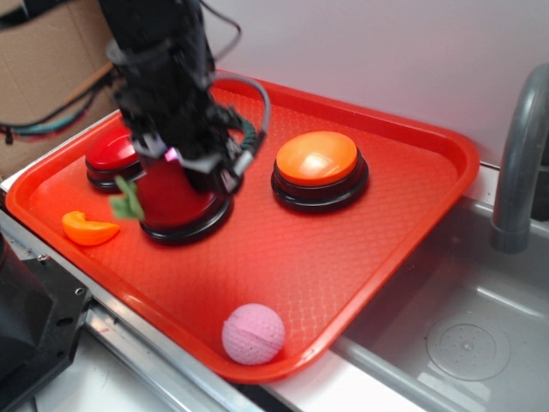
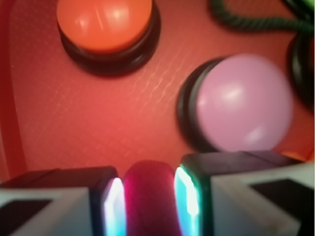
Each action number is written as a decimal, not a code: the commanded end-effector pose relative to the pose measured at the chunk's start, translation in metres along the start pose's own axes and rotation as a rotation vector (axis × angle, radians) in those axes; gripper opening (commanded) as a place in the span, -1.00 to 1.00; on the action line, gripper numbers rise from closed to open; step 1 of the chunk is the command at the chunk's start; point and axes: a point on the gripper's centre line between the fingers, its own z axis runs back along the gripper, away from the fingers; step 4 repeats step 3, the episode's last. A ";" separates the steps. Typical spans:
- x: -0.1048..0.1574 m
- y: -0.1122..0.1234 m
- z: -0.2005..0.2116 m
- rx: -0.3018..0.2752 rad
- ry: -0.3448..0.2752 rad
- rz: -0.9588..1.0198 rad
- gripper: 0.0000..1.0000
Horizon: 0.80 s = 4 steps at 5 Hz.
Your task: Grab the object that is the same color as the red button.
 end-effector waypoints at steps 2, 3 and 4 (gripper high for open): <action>0.034 0.027 0.096 0.011 -0.125 -0.141 -1.00; 0.030 0.033 0.104 0.019 -0.144 -0.157 -1.00; 0.030 0.033 0.104 0.019 -0.144 -0.157 -1.00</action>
